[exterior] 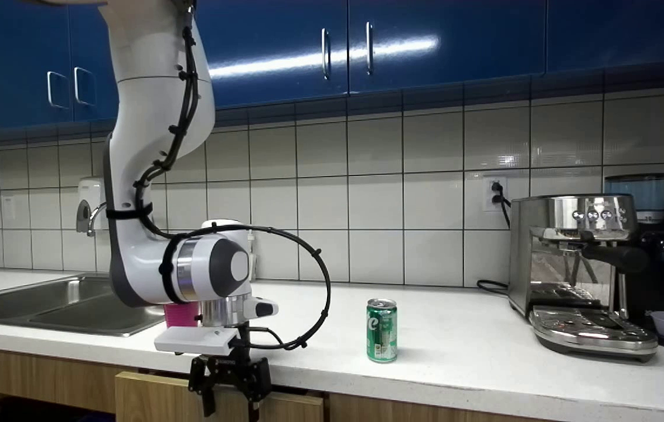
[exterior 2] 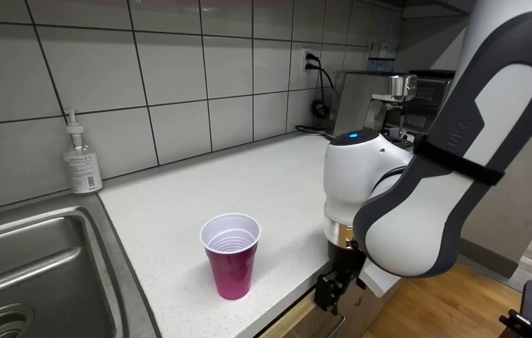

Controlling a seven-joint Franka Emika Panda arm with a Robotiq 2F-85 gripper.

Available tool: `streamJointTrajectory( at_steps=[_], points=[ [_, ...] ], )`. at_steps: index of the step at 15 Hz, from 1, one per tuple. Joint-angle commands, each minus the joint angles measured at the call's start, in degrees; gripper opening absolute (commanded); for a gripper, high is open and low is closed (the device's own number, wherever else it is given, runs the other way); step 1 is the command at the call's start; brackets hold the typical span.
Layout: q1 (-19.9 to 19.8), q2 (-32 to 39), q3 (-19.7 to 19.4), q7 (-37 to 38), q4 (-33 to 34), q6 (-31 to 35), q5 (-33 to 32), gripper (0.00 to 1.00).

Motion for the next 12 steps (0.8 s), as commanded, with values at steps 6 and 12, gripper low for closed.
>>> streamJointTrajectory(
  at_steps=[6,12],
  points=[
    [1.74,4.77,-3.46,-4.22,5.44,4.58,-4.44,1.0],
    [1.5,1.64,-3.77,-5.1,0.85,7.81,-4.35,1.0]
  ],
)
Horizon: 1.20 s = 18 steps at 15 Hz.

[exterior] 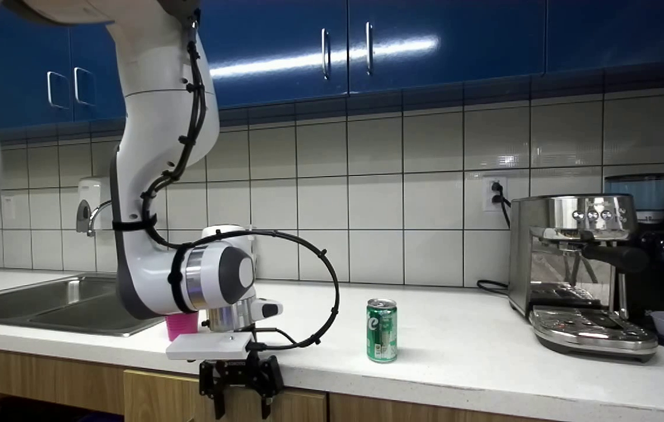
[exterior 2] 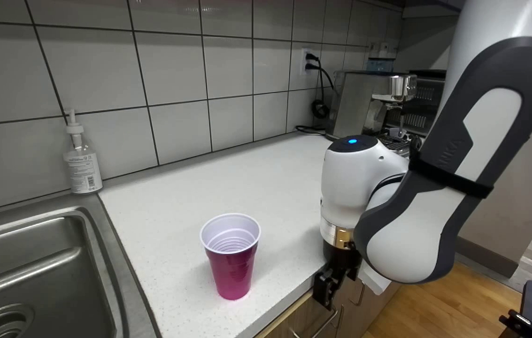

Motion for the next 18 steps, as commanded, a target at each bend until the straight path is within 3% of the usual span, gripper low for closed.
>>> streamJointTrajectory(
  at_steps=[1,9,15,18],
  points=[
    [-0.52,-1.87,-0.7,-2.51,-1.7,3.55,-0.25,1.0],
    [2.64,-7.73,-5.16,-3.05,-11.98,13.58,0.77,1.0],
    [7.74,-14.3,-9.24,-2.53,-19.3,13.25,1.86,1.0],
    [12.31,-17.36,-13.07,-0.84,-21.57,12.22,2.02,1.0]
  ],
)
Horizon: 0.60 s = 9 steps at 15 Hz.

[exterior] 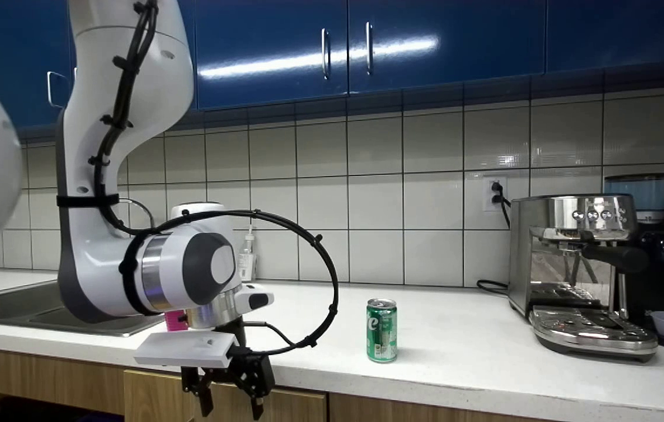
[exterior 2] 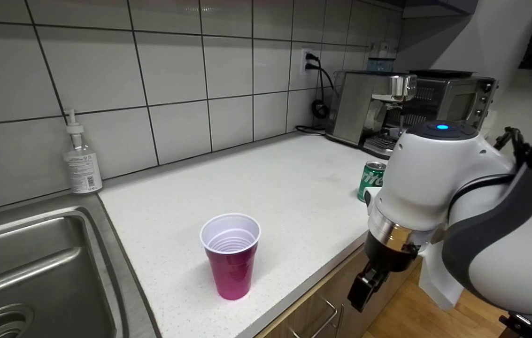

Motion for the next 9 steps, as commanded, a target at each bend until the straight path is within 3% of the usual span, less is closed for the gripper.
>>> streamJointTrajectory(
  at_steps=[1,6,9],
  points=[
    [6.1,-6.45,-5.31,1.07,-3.99,-2.27,1.16,1.0],
    [11.71,-10.3,-10.85,6.1,-2.44,-5.59,-0.64,1.0],
    [13.24,-13.06,-11.87,7.73,-1.36,-8.91,-0.31,1.0]
  ],
)
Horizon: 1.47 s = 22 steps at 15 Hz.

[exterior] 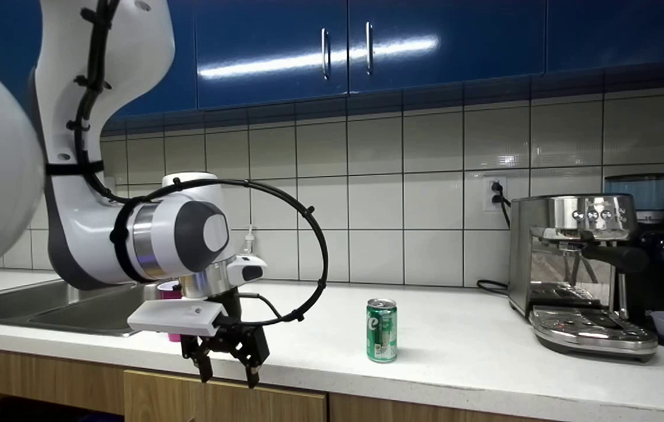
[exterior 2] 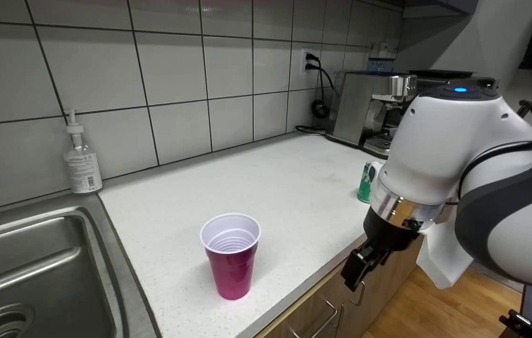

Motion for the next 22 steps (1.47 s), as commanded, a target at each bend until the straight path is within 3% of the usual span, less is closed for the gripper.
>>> streamJointTrajectory(
  at_steps=[1,5,6,11,14,16,22],
  points=[
    [1.4,-6.63,-0.44,2.31,0.66,-7.9,0.91,1.0],
    [1.6,-11.11,0.54,2.54,3.67,-15.45,3.88,1.0],
    [-8.76,-11.82,10.97,2.8,4.91,-16.85,4.24,1.0],
    [-17.16,-13.84,21.46,1.79,10.22,-20.91,9.79,1.0],
    [-20.1,-14.04,24.61,1.98,12.81,-21.97,10.77,1.0],
    [-21.25,-12.95,25.71,1.02,11.79,-19.33,10.46,1.0],
    [-21.65,-12.96,26.16,1.06,12.31,-19.71,10.55,1.0]
  ],
)
